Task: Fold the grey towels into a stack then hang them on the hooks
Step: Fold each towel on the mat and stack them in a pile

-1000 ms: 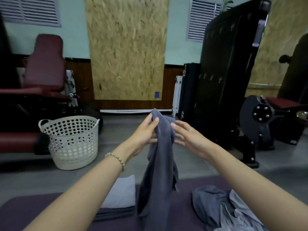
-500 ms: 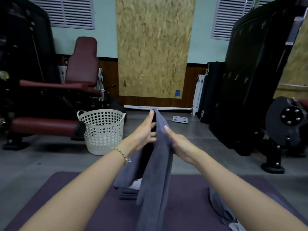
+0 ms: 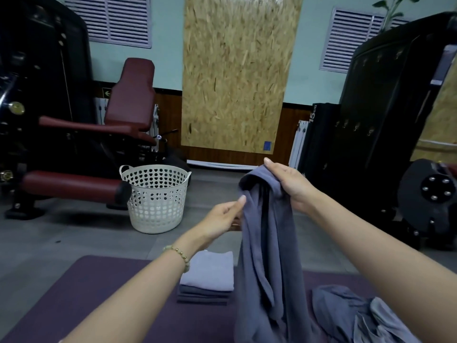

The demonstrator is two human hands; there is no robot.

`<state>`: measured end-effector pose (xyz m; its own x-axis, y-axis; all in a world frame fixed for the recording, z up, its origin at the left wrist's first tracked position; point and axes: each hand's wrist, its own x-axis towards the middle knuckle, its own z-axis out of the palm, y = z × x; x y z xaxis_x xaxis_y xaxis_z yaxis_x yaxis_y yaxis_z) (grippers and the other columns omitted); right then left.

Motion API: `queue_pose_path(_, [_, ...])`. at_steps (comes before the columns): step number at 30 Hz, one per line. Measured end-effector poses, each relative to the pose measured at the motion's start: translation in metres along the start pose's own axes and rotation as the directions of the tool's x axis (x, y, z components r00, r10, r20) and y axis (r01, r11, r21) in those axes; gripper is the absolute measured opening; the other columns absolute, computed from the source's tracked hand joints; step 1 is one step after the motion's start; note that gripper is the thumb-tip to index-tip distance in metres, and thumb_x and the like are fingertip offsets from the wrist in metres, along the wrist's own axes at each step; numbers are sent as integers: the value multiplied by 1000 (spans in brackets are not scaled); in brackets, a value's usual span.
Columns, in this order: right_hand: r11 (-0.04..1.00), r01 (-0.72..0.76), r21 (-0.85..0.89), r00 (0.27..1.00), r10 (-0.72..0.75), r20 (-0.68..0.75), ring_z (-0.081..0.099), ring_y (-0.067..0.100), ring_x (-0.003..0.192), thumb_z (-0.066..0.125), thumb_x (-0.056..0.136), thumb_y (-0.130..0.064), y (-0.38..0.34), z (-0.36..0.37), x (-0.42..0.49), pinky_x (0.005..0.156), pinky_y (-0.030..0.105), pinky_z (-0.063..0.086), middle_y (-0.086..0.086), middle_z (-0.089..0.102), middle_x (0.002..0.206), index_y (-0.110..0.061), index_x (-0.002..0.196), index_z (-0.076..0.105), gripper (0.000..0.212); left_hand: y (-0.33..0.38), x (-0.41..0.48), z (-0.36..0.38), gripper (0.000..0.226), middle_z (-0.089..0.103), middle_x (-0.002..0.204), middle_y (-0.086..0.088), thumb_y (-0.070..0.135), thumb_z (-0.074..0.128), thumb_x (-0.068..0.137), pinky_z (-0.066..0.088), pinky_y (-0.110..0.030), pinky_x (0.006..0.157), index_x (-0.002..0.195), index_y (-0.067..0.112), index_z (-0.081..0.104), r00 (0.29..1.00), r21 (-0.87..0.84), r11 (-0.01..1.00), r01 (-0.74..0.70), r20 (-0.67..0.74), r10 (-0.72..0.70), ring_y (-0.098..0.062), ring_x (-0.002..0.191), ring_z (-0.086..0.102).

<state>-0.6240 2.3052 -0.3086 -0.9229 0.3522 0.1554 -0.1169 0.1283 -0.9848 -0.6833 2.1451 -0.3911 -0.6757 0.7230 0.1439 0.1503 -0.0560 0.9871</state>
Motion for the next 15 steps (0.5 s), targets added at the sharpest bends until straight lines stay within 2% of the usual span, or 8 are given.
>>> queue_pose_path(4, [997,-44,65,999,45,-11,68,22,88,60,89,-42,13,-11,0,85,33,52,13,72,99,-5,108,69,42,0,6,7,44,67,98,-13,39,44,98,54,-22,75,110,-1,58,998,-26,998,-63,18,64,-22,88,65])
queue_pose_path(6, [997,-69,40,996,71,-50,68,18,84,58,91,-41,21,-17,2,77,28,54,9,73,94,-10,101,71,35,3,10,6,35,63,92,-12,36,44,99,52,-20,66,105,4,56,996,-84,994,-76,-47,73,-20,80,60])
queue_pose_path(8, [989,-79,-127,992,66,-104,65,10,79,52,93,-46,28,-22,0,71,22,49,1,70,92,-18,95,66,31,9,12,3,25,60,79,-4,34,44,99,47,-16,54,91,13,53,990,-115,989,-89,-116,76,-11,65,56])
queue_pose_path(9, [970,-74,-230,993,50,-109,62,9,83,48,93,-50,32,-24,-2,75,23,48,-1,66,97,-21,96,62,32,13,13,0,25,56,71,0,34,44,99,43,-13,50,83,16,50,987,-86,992,-93,-136,80,-6,58,52])
queue_pose_path(10, [954,-59,-295,995,33,-92,61,10,90,45,93,-54,36,-26,-5,82,26,47,-3,63,103,-23,99,60,34,14,14,-2,28,50,64,3,33,44,100,38,-12,46,77,18,48,987,-12,997,-81,-137,79,-3,51,45])
queue_pose_path(12, [962,-32,-272,998,43,35,62,15,95,46,89,-55,44,-20,-18,88,32,48,-2,63,107,-23,100,61,37,14,16,-4,34,39,59,3,31,44,100,32,-13,44,69,19,44,994,162,987,-1,-110,19,-3,46,36])
queue_pose_path(14, [968,-56,-244,973,107,204,65,16,91,52,83,-54,53,-7,-33,85,31,51,0,66,102,-21,102,62,40,12,19,-5,31,51,68,-2,34,44,100,38,-19,57,77,15,54,994,226,972,71,-93,-51,-9,60,46])
queue_pose_path(15, [957,-55,-285,959,130,251,66,15,91,55,83,-52,60,0,-38,84,30,52,1,67,103,-20,104,62,39,13,19,-4,30,59,76,-4,36,45,99,41,-22,64,86,14,60,990,201,973,113,-105,-93,-12,68,52])
